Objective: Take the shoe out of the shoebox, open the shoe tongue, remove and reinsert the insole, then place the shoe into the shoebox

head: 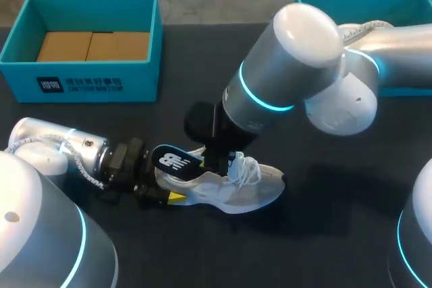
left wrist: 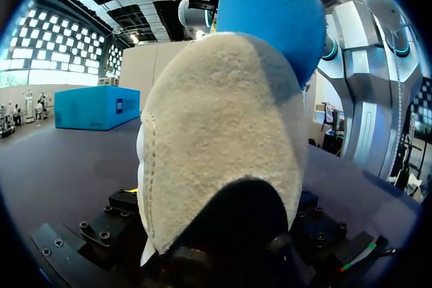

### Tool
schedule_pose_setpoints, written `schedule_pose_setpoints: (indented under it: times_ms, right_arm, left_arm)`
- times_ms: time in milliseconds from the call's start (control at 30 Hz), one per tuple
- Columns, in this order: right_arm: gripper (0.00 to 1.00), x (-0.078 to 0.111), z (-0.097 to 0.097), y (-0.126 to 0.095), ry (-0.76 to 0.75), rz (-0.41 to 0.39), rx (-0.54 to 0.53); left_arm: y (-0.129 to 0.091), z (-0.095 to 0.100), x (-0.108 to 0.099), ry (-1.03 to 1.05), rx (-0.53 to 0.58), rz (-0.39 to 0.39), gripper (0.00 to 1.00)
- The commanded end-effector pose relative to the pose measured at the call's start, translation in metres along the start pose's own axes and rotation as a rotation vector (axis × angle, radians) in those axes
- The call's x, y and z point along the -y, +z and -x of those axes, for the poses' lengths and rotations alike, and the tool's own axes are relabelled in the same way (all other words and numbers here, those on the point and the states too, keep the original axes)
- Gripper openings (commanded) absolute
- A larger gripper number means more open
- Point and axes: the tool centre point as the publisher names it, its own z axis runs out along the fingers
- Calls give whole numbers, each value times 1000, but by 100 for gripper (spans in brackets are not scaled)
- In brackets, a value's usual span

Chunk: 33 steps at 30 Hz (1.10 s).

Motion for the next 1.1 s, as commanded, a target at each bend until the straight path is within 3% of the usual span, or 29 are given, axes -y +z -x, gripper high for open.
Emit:
schedule_pose_setpoints:
  times_ms: [33,167,433,600,800,1100]
  right_arm:
    - [20,2,14,7,-10,26,-56]
    - [20,3,25,9,-36,72,-103]
    - [25,-4,36,10,-14,69,-183]
    - [38,-10,37,9,-7,63,-204]
    - [32,-15,39,13,-4,50,-240]
    - [34,-22,43,28,1,46,-306]
  left_arm:
    - [0,2,-2,0,-1,0,0]
    - [0,2,-2,0,-1,0,0]
    - [0,2,-2,0,-1,0,0]
    - [0,2,-2,0,-1,0,0]
    - [0,2,-2,0,-1,0,0]
    - [0,2,-2,0,-1,0,0]
